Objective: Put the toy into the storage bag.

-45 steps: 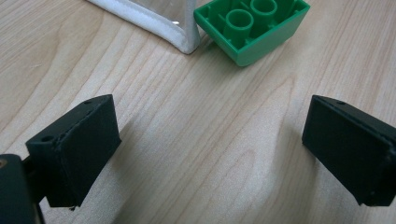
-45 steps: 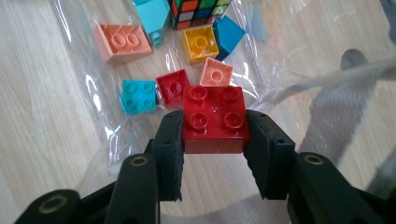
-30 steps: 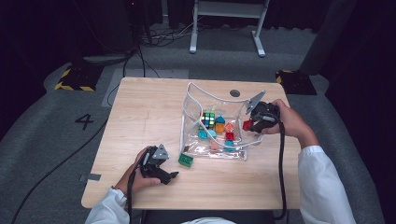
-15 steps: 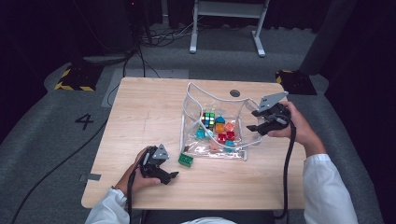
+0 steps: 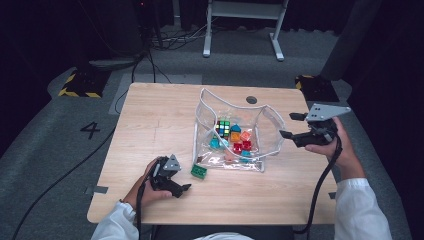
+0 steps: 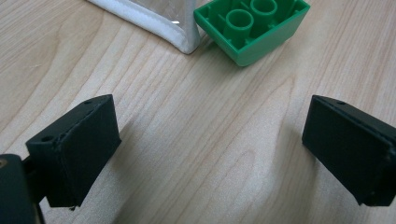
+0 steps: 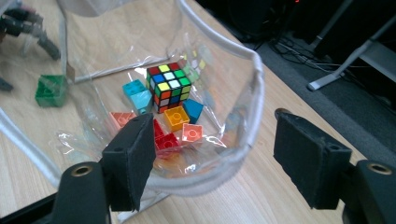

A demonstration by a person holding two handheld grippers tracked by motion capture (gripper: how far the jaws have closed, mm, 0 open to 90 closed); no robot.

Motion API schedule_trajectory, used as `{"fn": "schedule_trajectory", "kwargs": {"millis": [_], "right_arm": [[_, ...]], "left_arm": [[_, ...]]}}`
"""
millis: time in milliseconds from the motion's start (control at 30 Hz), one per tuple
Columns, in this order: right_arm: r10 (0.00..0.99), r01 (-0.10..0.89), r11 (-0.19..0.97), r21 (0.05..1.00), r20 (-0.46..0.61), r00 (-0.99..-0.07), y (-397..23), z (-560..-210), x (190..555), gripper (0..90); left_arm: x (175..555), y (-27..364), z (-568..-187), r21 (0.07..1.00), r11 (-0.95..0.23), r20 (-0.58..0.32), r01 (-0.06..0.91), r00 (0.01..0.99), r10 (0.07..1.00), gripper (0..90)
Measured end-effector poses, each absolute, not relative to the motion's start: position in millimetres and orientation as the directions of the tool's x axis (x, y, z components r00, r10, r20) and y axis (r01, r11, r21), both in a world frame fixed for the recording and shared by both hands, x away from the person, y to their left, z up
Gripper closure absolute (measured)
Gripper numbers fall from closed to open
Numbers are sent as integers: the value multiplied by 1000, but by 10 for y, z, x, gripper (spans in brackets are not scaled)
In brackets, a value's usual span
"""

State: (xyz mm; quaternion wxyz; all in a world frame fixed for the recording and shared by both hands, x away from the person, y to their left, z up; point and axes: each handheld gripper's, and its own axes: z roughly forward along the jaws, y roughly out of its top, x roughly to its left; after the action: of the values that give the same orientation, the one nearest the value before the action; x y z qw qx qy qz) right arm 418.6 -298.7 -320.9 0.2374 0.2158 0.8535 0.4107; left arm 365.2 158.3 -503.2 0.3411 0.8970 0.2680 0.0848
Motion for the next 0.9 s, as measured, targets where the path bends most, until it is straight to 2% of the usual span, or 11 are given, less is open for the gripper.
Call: {"fn": "schedule_trajectory", "kwargs": {"millis": [433,900], "right_arm": [[638,207,504,839,-200,-744,-3388,-3508,3924,285],[616,254,533,807,-165,-771,-3346,-4079,3787,294]], "left_arm": [[3652,1582,-5032,658,-623,-32,423,842,539,41],[3652,1583,-5032,657,-623,-32,423,842,538,41]]}}
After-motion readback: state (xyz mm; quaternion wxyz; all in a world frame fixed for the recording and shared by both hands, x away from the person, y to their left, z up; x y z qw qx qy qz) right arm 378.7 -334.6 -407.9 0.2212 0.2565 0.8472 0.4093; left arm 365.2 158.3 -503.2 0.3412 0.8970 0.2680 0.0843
